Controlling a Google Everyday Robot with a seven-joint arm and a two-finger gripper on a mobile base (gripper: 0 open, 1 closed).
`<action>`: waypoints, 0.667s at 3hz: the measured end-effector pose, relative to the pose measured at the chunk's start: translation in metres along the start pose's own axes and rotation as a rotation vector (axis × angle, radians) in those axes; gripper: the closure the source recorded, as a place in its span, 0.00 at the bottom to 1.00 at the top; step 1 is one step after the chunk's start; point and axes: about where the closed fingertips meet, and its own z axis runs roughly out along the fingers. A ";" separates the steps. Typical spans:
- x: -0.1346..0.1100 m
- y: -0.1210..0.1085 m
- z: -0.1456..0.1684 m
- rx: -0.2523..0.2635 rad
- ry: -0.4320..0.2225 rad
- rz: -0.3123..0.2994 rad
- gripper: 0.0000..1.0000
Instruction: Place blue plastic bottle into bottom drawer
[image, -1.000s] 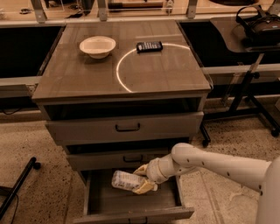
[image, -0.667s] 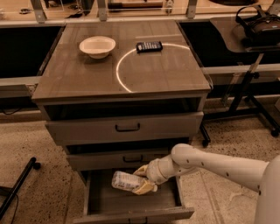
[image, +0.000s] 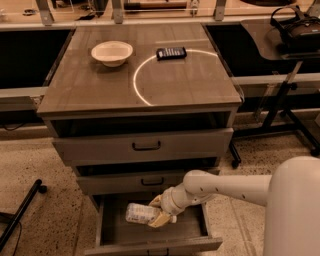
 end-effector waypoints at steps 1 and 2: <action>0.022 -0.009 0.026 0.034 0.045 0.022 1.00; 0.045 -0.019 0.050 0.066 0.060 0.062 1.00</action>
Offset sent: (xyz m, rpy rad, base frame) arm 0.0312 -0.0032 -0.1125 -0.0854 -0.0042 -0.1621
